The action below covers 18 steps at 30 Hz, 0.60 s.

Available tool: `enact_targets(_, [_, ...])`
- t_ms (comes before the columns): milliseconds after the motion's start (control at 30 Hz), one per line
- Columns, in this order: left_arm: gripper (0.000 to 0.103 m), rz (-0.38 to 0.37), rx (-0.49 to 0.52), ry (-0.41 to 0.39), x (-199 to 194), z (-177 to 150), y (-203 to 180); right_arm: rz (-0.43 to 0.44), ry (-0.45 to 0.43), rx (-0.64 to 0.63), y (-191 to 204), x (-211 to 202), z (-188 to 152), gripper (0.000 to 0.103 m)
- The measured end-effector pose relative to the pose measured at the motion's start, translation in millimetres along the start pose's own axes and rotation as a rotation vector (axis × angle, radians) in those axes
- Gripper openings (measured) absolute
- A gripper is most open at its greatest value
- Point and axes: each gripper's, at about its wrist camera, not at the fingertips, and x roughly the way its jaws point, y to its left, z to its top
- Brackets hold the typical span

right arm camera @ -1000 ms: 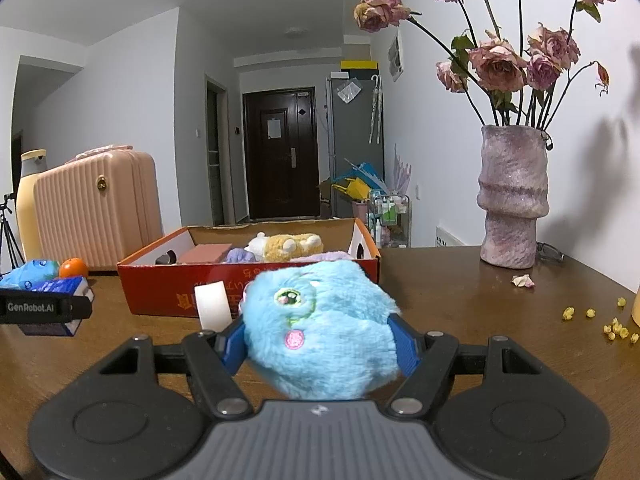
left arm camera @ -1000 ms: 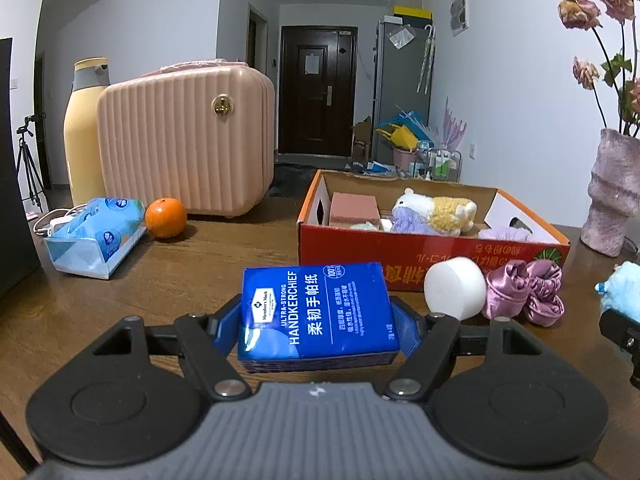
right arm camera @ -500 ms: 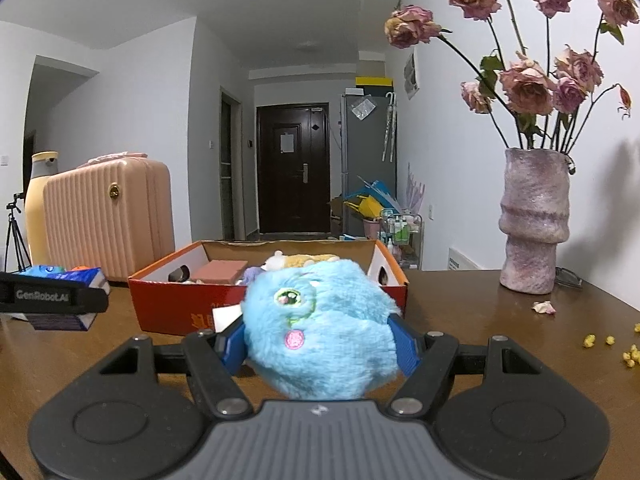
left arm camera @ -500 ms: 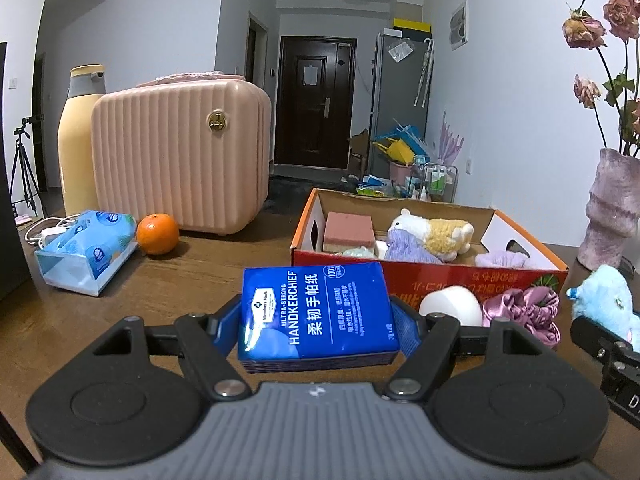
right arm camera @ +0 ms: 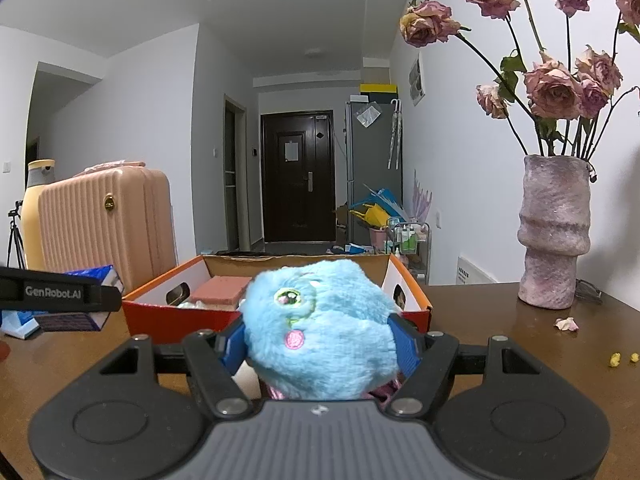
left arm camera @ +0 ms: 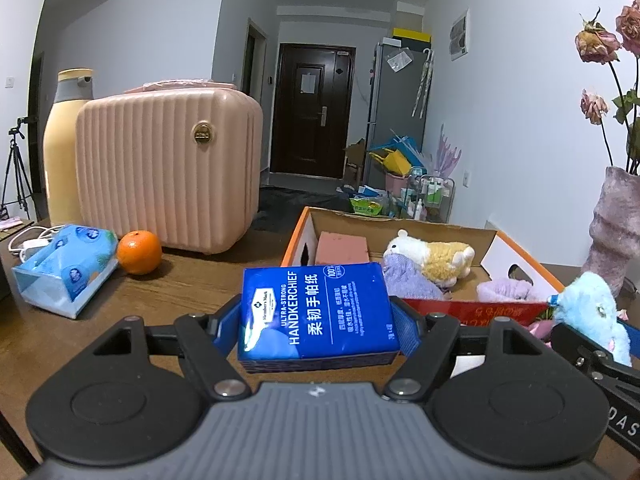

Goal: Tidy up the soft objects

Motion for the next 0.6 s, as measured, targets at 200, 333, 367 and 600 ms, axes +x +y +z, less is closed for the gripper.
enact_targets(200, [0.075,0.002,-0.004,-0.016,10,7,-2,0.005,-0.009,0.001,0,14,4,0.07])
enact_targets(333, [0.075,0.0,-0.015,-0.023,18,13,-3,0.013,-0.009,0.011,0,25,7,0.07])
enact_targets(367, [0.075,-0.002,-0.016,-0.025,20,15,-3,0.014,-0.01,0.012,0,28,8,0.07])
enact_targets(600, [0.075,-0.01,-0.024,-0.031,38,24,-7,0.025,-0.021,0.014,1,47,14,0.07])
